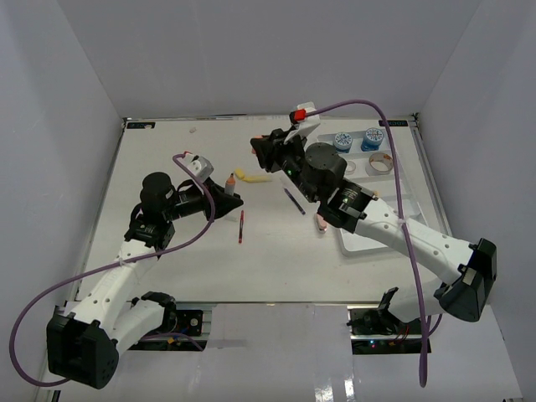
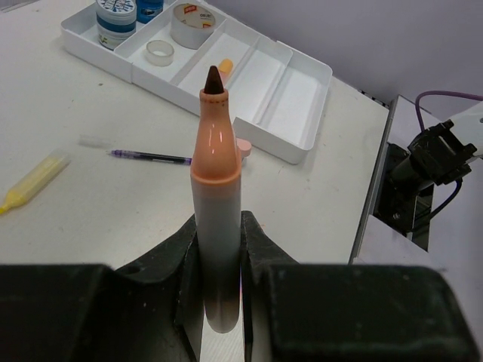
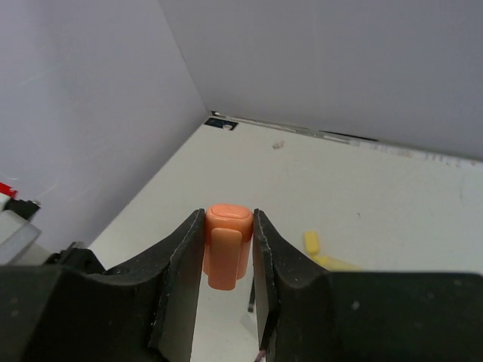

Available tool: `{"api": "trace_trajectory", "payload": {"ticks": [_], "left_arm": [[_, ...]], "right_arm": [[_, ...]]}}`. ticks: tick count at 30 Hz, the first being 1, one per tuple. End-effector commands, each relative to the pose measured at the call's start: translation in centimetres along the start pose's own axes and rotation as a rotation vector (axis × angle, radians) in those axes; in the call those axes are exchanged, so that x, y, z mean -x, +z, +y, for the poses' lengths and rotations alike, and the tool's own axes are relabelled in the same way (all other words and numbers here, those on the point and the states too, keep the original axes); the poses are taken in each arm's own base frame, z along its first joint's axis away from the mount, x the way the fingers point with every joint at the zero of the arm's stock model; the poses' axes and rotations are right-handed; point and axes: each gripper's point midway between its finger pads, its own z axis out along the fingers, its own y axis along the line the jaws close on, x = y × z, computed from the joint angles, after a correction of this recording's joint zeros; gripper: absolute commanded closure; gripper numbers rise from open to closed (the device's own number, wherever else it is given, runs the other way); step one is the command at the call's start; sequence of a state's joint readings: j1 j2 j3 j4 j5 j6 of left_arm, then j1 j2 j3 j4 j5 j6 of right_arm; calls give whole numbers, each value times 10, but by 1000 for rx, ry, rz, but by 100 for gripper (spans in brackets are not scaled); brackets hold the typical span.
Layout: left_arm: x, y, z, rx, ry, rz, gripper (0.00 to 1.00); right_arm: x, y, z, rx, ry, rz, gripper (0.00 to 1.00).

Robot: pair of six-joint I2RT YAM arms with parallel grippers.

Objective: Sort the stationery into containers
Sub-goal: Close the pen cap on the pen.

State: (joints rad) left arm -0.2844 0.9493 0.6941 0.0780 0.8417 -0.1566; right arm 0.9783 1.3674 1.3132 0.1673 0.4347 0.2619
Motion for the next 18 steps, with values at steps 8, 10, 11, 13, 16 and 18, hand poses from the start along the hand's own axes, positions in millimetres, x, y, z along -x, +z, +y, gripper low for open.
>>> {"api": "trace_trajectory", "payload": {"ticks": [8, 10, 11, 13, 16, 18], "left_arm": [[0, 1, -6, -33, 13, -13, 100], [1, 1, -4, -20, 16, -18, 100], [2, 0, -4, -17, 18, -21, 100], [2, 0, -4, -16, 21, -23, 100], [2, 0, -4, -16, 15, -22, 100], [2, 1, -3, -13, 13, -24, 100]], "right_arm": [[24, 6, 58, 202, 25, -141, 92], [18, 7, 60, 206, 28, -130, 92], [16, 7, 60, 208, 32, -130, 92], [13, 8, 60, 205, 35, -125, 92], [5, 9, 62, 208, 35, -110, 92], [1, 10, 62, 211, 42, -100, 92]]}}
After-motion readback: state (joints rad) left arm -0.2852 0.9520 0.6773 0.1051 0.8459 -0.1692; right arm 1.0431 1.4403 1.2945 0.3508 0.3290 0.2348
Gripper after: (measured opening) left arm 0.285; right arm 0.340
